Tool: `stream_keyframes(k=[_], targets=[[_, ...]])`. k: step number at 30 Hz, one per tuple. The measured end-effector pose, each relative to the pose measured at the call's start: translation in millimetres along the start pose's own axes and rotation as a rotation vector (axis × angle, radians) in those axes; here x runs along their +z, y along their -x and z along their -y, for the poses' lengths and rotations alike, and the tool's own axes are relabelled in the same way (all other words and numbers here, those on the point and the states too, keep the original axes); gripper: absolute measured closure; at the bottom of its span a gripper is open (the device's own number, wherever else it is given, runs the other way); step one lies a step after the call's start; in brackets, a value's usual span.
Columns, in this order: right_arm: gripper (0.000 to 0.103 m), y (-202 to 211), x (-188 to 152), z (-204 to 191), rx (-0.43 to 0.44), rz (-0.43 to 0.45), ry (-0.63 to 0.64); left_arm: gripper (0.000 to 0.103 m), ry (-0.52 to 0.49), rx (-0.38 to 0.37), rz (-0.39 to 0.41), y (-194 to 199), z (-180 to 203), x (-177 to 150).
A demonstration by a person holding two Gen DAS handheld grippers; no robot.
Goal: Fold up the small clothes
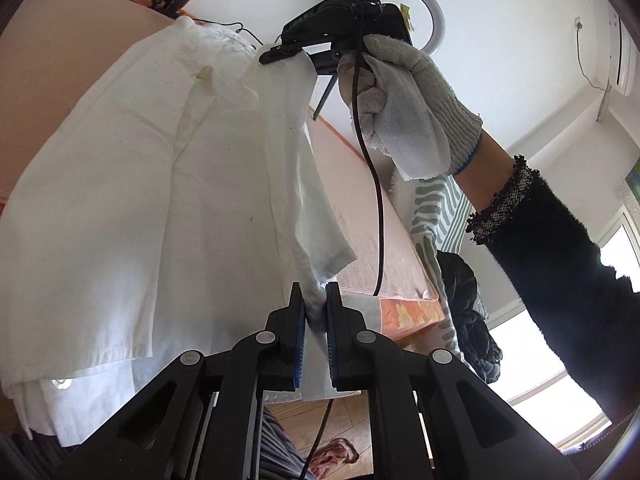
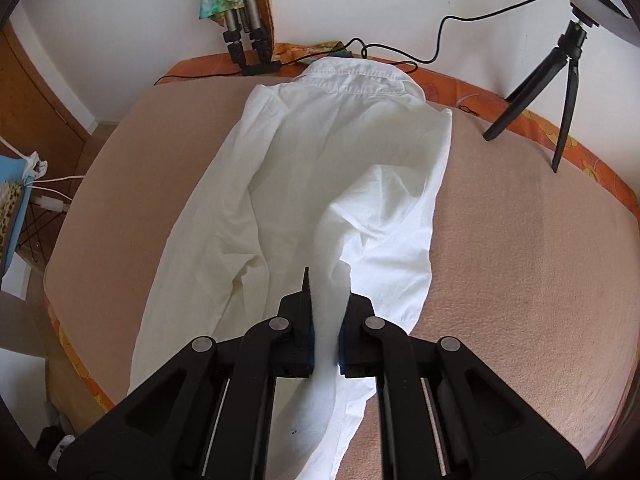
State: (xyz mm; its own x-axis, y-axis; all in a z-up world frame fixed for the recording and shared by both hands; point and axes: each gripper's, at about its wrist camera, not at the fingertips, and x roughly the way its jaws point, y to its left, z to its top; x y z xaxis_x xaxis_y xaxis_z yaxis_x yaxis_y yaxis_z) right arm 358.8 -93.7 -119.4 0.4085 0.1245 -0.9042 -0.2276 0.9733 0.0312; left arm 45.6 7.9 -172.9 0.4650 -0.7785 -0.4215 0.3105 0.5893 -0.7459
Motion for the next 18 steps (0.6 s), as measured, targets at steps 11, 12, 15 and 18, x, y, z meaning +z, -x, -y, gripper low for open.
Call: stream_keyframes(k=[11, 12, 15, 18], targets=[[0.076, -63, 1, -62, -0.019, -0.111, 0.123, 0.092, 0.086, 0.09, -0.053, 6, -26, 3], [0.065, -56, 2, -59, -0.003, -0.101, 0.114, 0.087, 0.066, 0.099, -0.063, 7, -23, 5], [0.045, -14, 1, -38, 0.12, -0.009, 0.053, 0.074, 0.006, 0.112, -0.079, 14, -14, 9], [0.042, 38, -8, -8, 0.224, 0.106, -0.027, 0.074, -0.043, 0.137, -0.071, 26, -9, 11]])
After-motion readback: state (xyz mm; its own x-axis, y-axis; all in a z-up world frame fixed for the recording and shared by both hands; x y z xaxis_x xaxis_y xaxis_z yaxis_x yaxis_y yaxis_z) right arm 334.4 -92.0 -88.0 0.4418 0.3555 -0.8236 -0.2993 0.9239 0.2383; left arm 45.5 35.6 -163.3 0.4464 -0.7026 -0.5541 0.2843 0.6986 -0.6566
